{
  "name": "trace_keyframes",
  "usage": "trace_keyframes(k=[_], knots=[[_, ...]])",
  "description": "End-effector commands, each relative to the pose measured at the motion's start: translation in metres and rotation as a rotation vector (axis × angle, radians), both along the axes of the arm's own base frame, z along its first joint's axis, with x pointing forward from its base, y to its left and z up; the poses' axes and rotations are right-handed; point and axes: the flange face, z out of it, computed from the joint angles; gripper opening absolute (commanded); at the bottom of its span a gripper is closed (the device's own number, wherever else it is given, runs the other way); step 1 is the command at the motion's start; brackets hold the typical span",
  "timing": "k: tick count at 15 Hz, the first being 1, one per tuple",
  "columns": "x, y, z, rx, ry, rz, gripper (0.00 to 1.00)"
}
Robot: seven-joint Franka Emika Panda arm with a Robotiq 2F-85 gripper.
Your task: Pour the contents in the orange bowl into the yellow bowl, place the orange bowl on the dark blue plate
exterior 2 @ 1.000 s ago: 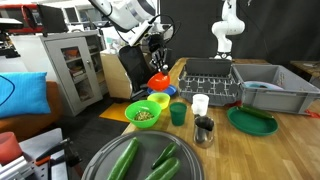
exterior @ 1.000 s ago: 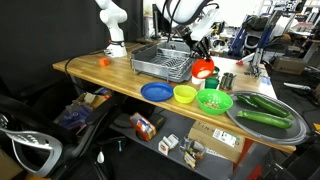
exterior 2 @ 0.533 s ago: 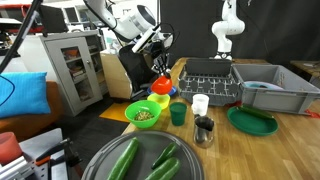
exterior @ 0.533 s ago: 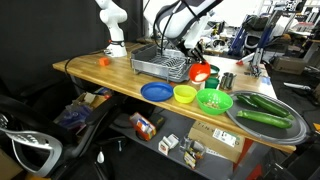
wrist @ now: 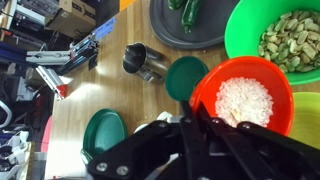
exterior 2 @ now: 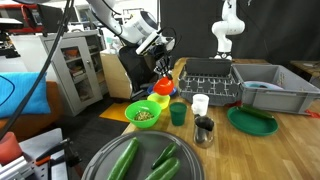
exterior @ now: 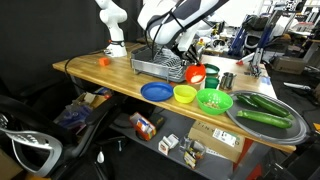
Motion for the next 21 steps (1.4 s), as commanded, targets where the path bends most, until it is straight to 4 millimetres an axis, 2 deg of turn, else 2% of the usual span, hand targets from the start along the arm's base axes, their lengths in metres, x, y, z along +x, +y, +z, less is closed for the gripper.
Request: trace_keyframes(k=[1, 8, 16, 21], knots=[[0.004, 0.009, -0.005, -0.059, 0.067, -0.006, 0.02], [0.001, 0.018, -0.029, -0.163, 0.174, -0.013, 0.02], [0.010, 0.023, -0.039, -0.250, 0.198, 0.078, 0.02], [0.009, 0.035, -0.042, -0.278, 0.185, 0.119, 0.02]])
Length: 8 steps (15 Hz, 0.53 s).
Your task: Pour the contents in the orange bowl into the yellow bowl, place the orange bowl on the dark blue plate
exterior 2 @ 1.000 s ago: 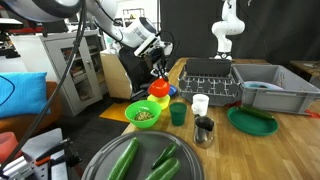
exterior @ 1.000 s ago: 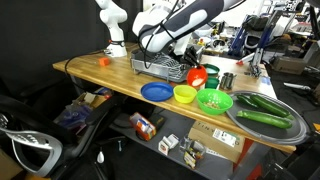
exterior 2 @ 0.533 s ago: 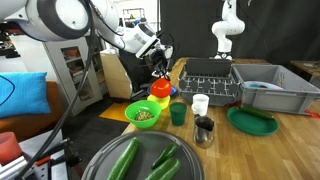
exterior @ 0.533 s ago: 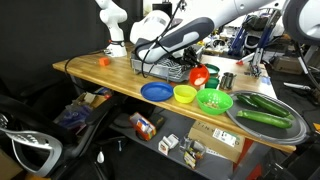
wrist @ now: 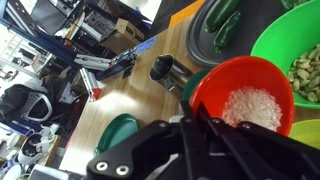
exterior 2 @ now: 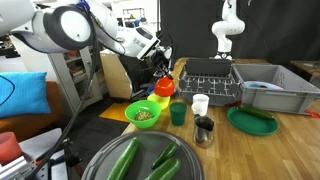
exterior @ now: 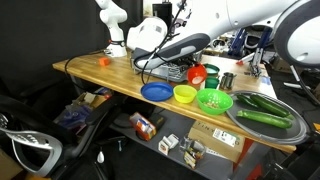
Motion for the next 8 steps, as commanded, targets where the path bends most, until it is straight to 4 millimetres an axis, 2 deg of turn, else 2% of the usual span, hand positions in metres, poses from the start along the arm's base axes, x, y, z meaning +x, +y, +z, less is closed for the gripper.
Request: trace_keyframes(k=[1, 5, 6, 8], knots=[[-0.0006, 0.0098, 0.0017, -0.031, 0.006, 0.031, 0.02], [-0.0027, 0.0169, -0.0022, -0.017, -0.016, 0.037, 0.02], [-0.0033, 0.0183, -0.0038, -0.019, -0.017, 0.040, 0.07], [-0.0035, 0.0181, -0.0051, -0.020, -0.016, 0.040, 0.07]])
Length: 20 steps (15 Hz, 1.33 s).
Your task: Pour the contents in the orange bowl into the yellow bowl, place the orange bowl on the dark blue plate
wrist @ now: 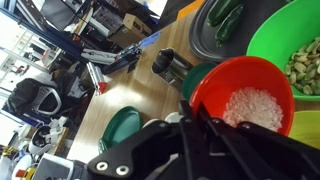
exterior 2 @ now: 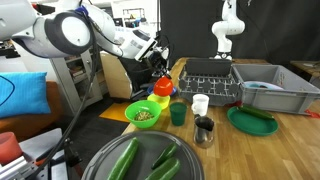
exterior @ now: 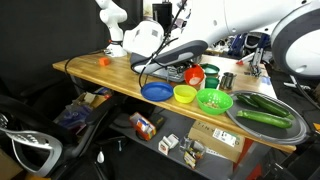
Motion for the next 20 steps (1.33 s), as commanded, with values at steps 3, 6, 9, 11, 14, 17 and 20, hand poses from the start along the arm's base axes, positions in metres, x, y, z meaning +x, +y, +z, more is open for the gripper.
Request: trace_keyframes(k=[3, 6, 9, 11, 14, 17, 20], knots=[[0.000, 0.000, 0.000, 0.000, 0.000, 0.000, 0.07], [0.000, 0.000, 0.000, 0.000, 0.000, 0.000, 0.07], [0.000, 0.000, 0.000, 0.000, 0.000, 0.000, 0.07], [0.000, 0.000, 0.000, 0.000, 0.000, 0.000, 0.02], [-0.005, -0.001, 0.002, -0.054, 0.006, -0.021, 0.02], [-0.012, -0.001, 0.003, -0.106, 0.012, -0.044, 0.02], [-0.016, 0.004, 0.004, -0.161, 0.001, -0.038, 0.02]])
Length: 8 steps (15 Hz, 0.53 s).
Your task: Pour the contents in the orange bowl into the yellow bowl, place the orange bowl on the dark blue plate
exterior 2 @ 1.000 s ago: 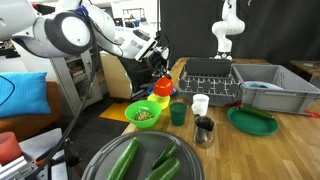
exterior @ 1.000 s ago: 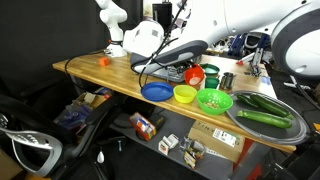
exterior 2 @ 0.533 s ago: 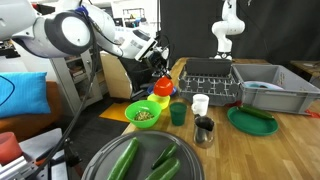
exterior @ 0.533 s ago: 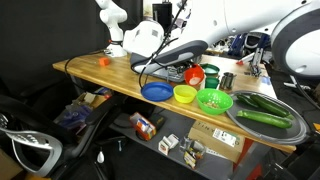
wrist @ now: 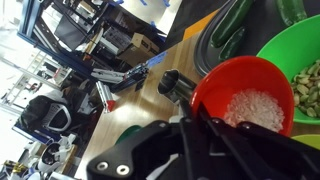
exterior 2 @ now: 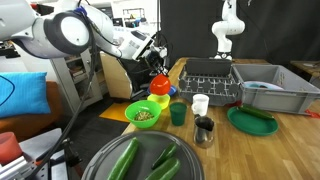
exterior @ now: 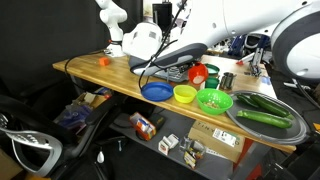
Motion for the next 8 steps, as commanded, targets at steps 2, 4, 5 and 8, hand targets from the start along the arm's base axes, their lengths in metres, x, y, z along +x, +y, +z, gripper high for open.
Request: trace_keyframes(k=[2, 4, 5, 8], knots=[[-0.005, 0.005, 0.001, -0.111, -0.015, 0.019, 0.02], [-0.006, 0.008, -0.001, -0.139, -0.021, 0.039, 0.02], [-0.005, 0.010, -0.003, -0.150, -0.021, 0.051, 0.02], [-0.006, 0.014, -0.011, -0.184, -0.022, 0.083, 0.02]])
